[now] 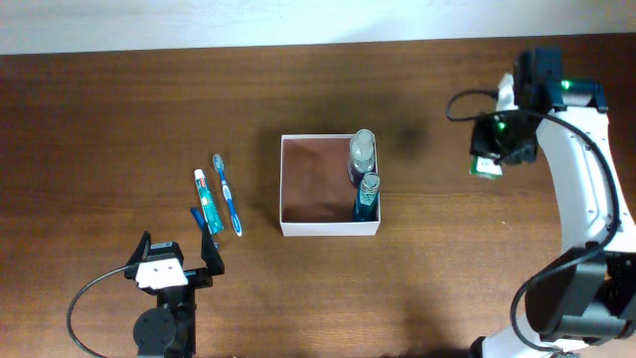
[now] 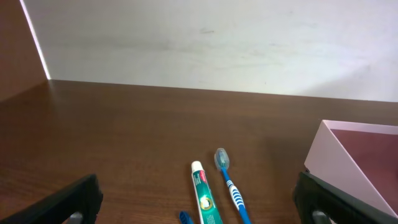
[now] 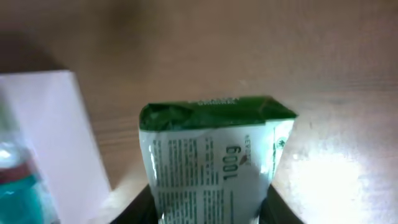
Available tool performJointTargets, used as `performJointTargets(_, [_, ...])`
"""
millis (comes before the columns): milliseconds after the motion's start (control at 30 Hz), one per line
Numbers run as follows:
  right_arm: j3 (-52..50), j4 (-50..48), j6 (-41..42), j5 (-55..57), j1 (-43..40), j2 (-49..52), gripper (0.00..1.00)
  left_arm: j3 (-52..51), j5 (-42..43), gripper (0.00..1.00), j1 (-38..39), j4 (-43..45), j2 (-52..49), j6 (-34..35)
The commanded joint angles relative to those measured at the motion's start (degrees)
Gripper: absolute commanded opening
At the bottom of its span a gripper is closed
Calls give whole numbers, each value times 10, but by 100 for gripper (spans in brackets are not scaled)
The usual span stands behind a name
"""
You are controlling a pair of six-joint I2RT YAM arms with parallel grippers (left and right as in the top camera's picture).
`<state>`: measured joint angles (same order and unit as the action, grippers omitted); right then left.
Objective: Pack container
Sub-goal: 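Lift the soap bar and carry it left over the box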
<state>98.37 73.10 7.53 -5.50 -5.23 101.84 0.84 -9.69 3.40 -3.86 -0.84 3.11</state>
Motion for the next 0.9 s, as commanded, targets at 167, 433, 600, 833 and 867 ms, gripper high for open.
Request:
performJointTargets(167, [153,59,38,-5,107,-23,30,-3,-6,99,-3,2,5,7])
performJointTargets(433, [208,63,97,-5,219,-23,30,-3,-6,99,-3,1,5,7])
performJointTargets(600, [207,42,115,-3,295,-22,30,-3,-6,99,-3,1,5,7])
performJointTargets(833, [207,7,163,75,395,-17,29,-3,-6,99,-3,1,5,7])
performJointTargets(867, [207,3,171,86,407,-14,29,-3,-6,99,-3,1,5,7])
